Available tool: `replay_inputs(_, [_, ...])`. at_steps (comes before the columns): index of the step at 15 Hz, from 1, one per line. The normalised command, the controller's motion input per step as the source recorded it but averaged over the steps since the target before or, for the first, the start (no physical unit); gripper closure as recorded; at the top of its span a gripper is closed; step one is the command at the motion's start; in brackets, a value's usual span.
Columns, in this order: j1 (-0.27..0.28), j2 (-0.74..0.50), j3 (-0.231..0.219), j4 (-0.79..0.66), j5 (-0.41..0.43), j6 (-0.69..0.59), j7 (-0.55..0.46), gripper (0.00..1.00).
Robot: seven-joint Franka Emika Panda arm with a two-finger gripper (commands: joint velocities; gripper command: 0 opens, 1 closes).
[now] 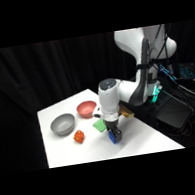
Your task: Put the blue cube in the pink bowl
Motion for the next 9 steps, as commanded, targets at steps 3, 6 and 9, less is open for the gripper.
replay_inputs(3, [-0.019, 0.0, 0.002, 0.04, 0.153, 0.06, -0.2, 0.44])
replay_inputs(6, [-0.017, -0.13, 0.024, 0.0, 0.165, -0.1, -0.16, 0.71])
replay_inputs(9, [0.028, -0.26, -0.003, -0.03, 0.117, -0.27, -0.11, 0.74])
